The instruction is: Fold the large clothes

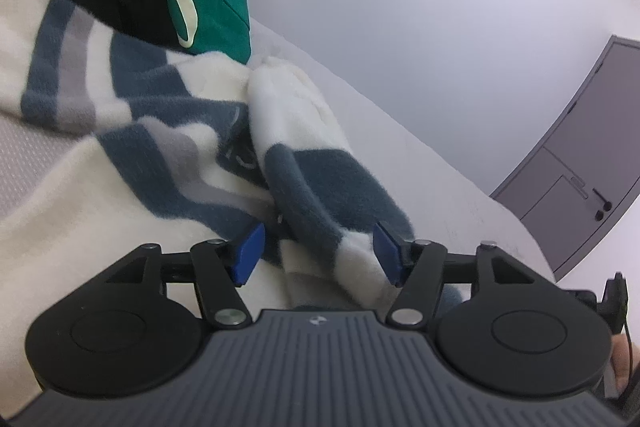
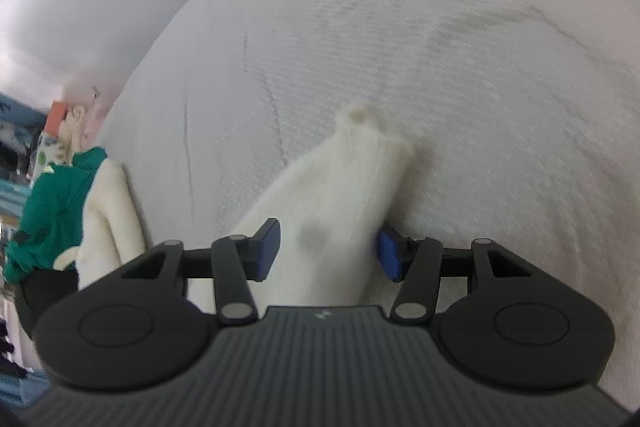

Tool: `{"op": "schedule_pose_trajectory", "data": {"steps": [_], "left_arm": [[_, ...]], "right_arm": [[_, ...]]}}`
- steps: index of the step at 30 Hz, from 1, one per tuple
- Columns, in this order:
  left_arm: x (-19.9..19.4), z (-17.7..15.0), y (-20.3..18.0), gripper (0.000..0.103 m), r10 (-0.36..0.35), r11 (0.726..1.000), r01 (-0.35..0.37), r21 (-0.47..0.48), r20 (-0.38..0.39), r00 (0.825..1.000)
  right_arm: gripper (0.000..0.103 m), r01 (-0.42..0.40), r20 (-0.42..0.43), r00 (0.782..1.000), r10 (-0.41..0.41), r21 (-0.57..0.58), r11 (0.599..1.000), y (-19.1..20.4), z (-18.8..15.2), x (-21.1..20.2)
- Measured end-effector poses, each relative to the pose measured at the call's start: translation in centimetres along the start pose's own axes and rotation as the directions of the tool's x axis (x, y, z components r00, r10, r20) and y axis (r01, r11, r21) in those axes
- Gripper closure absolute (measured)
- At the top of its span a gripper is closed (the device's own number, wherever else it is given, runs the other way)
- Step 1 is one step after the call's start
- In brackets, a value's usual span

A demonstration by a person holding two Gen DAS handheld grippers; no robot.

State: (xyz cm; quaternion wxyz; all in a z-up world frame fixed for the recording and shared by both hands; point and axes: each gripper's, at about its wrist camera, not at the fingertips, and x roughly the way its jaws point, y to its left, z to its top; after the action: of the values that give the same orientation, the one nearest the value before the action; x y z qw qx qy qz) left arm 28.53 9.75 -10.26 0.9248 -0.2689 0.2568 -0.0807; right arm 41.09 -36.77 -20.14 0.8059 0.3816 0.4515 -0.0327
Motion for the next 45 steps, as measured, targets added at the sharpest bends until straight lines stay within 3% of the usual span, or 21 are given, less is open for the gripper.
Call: {"op": "schedule_pose_trajectory", "data": {"steps": [2,4,5,6,9,15,17,19,22,26,29,34,35,37,40,45], "left_arm": [[-0.1,-0.1,0.0,0.037,0.011,1.000,-0.011,0.010,0.005,1.000],[-0.2,-0.1,0.0,0.037,0.026,1.000,-0.026,0.010,0.011,1.000],[-0.3,-0.1,0.1,0.037,0.030,0.999,-0.030,0.009,0.011,0.999],[-0.3,-0.1,0.3,0.037,0.033,0.999,-0.033,0.014,0.013,0.999],[0.2,-0.7,0.5,0.037,0.076,0.993,-0.078,0.083,0.021,0.997],[0.9,-1.0,1.0,0.037,0.120,0.988,-0.119,0.098,0.000,0.993],[0.9,-1.1,1.2,0.037,0.114,0.990,-0.113,0.085,-0.004,0.993],[1.1,-1.1,1.6,0.037,0.101,0.994,-0.100,0.047,-0.022,0.995],[1.4,-1.2,1.5,0.037,0.128,0.990,-0.126,0.058,-0.027,0.991],[2.0,-0.9,1.0,0.037,0.151,0.986,-0.148,0.083,-0.026,0.988],[2.3,-0.8,0.3,0.037,0.154,0.984,-0.150,0.101,-0.028,0.988],[3.3,-1.0,-1.4,0.037,0.141,0.982,-0.133,0.135,-0.058,0.988],[3.6,-1.1,-1.7,0.037,0.133,0.982,-0.123,0.141,-0.066,0.989],[4.2,-1.5,-2.4,0.037,0.132,0.980,-0.118,0.162,-0.080,0.988],[4.9,-1.9,-3.3,0.037,0.133,0.978,-0.114,0.173,-0.104,0.986],[5.2,-2.4,-4.4,0.037,0.131,0.973,-0.105,0.204,-0.122,0.984]], "right_arm": [[0.051,-0.004,-0.007,1.000,0.004,0.006,1.000,0.1,0.6,0.8],[0.066,-0.005,0.007,1.000,0.005,0.016,1.000,0.2,1.1,1.1],[0.081,0.010,0.012,1.000,-0.010,0.009,1.000,0.3,1.5,1.3],[0.088,0.022,0.016,1.000,-0.022,-0.001,1.000,0.1,1.9,1.3],[0.091,0.004,0.028,1.000,-0.003,-0.041,0.999,1.1,3.0,1.4],[0.092,-0.033,0.188,0.979,0.072,-0.205,0.978,3.6,7.8,-3.0],[0.092,-0.051,0.261,0.959,0.110,-0.222,0.974,3.3,10.7,-5.1],[0.092,-0.105,0.332,0.926,0.183,-0.239,0.965,2.8,13.8,-7.2],[0.092,-0.085,0.433,0.882,0.183,-0.235,0.968,1.7,18.1,-9.3],[0.092,0.018,0.527,0.844,0.103,-0.219,0.975,0.2,23.4,-10.5],[0.092,0.067,0.610,0.791,0.056,-0.177,0.982,-2.0,26.9,-11.5],[0.092,0.056,0.714,0.699,0.043,-0.115,0.992,-6.8,31.5,-12.3],[0.101,0.071,0.734,0.678,0.031,-0.107,0.992,-7.5,32.0,-12.3],[0.100,0.080,0.761,0.649,-0.005,-0.062,0.995,-10.5,33.0,-12.4],[0.100,0.066,0.731,0.677,-0.081,0.049,0.997,-15.5,33.8,-11.2],[0.100,0.106,0.672,0.725,-0.150,0.107,0.989,-21.7,32.9,-8.0]]}}
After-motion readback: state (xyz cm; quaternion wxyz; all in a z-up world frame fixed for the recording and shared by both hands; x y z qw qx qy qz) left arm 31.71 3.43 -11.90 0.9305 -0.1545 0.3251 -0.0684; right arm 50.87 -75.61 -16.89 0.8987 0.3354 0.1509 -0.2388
